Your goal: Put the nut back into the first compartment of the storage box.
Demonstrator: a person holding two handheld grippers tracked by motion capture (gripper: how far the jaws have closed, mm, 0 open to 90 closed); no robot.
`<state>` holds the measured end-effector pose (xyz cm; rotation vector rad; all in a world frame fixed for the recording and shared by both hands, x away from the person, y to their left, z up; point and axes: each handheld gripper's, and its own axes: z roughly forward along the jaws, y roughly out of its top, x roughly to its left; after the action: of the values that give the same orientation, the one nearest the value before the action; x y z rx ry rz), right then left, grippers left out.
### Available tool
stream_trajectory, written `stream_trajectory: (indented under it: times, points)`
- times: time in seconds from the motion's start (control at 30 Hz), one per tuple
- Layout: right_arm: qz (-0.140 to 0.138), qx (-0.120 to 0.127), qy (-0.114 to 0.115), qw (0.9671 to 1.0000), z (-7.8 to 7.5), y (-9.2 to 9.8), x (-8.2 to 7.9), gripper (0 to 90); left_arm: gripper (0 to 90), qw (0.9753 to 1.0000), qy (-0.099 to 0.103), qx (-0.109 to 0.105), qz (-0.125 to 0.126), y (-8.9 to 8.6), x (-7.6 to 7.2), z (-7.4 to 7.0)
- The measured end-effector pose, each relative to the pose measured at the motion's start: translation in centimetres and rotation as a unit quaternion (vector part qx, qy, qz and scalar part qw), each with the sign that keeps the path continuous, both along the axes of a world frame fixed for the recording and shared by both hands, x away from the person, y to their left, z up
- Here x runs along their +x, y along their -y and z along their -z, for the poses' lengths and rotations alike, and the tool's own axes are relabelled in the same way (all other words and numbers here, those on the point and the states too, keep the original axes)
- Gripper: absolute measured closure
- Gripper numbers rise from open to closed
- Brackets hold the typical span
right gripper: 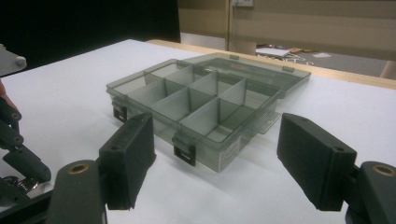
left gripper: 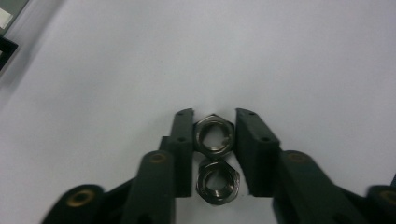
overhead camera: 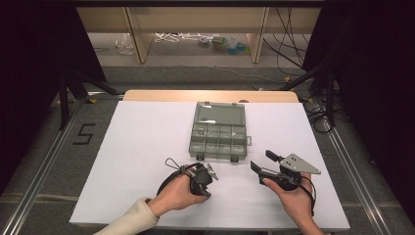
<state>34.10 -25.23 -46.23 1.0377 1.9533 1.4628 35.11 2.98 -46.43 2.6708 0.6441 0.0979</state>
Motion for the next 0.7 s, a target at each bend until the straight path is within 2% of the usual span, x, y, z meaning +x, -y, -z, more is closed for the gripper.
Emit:
stream_trajectory:
  times: [0.03, 0.07, 0.17, 0.27, 0.33, 0.37, 0.4, 0.5, 0.53, 0.57, 0.6, 0.63, 0.7]
  points:
    - [0.003, -0.003, -0.001, 1.0000, -0.04, 0.00, -0.04, 28.3, 70.1, 0.9998, -0.006, -0.003, -0.021, 0.05, -0.30, 0.03]
    - [0.003, -0.002, -0.001, 1.0000, -0.04, 0.00, -0.04, 28.2, 70.1, 1.0000, 0.003, 0.004, 0.008, -0.07, 0.16, -0.04]
    - [0.002, -0.001, 0.003, 1.0000, 0.02, -0.05, 0.00, 28.2, 70.3, 1.0000, 0.002, 0.003, 0.003, -0.10, 0.11, -0.05]
    - [0.002, -0.001, 0.002, 1.0000, 0.02, -0.07, -0.01, 28.2, 70.4, 0.9997, 0.005, 0.011, 0.023, -0.16, 0.41, -0.16]
    - [0.000, -0.001, 0.006, 1.0000, 0.04, -0.07, 0.02, 28.2, 70.4, 0.9998, 0.001, 0.009, 0.018, -0.20, 0.40, -0.16]
    - [-0.002, 0.004, 0.000, 1.0000, -0.01, -0.11, -0.04, 28.2, 70.4, 0.9998, 0.003, 0.006, 0.018, -0.23, 0.46, -0.13]
    - [-0.002, 0.004, 0.000, 1.0000, -0.01, -0.11, -0.04, 28.2, 70.4, 1.0000, 0.000, -0.003, -0.002, -0.18, 0.20, -0.06]
    - [0.000, 0.006, 0.003, 1.0000, -0.01, -0.13, -0.02, 28.2, 70.4, 1.0000, 0.003, -0.007, -0.001, -0.18, 0.27, -0.16]
    - [-0.001, 0.005, 0.006, 1.0000, 0.01, -0.12, 0.00, 28.2, 70.4, 0.9997, -0.001, -0.015, -0.020, -0.08, 0.00, -0.19]
    - [-0.001, 0.005, 0.007, 1.0000, 0.01, -0.12, 0.00, 28.2, 70.4, 0.9996, -0.001, -0.016, -0.022, -0.08, -0.02, -0.29]
    - [-0.003, 0.008, 0.007, 0.9999, 0.01, -0.13, 0.01, 28.2, 70.4, 0.9999, 0.007, -0.014, -0.005, -0.14, 0.23, -0.49]
    - [-0.003, 0.008, 0.007, 0.9999, 0.01, -0.13, 0.01, 28.2, 70.4, 0.9997, 0.009, -0.020, -0.013, -0.10, 0.13, -0.54]
    - [-0.003, 0.007, 0.007, 0.9999, 0.01, -0.13, 0.01, 28.2, 70.4, 0.9996, 0.012, -0.022, -0.013, -0.15, 0.18, -0.85]
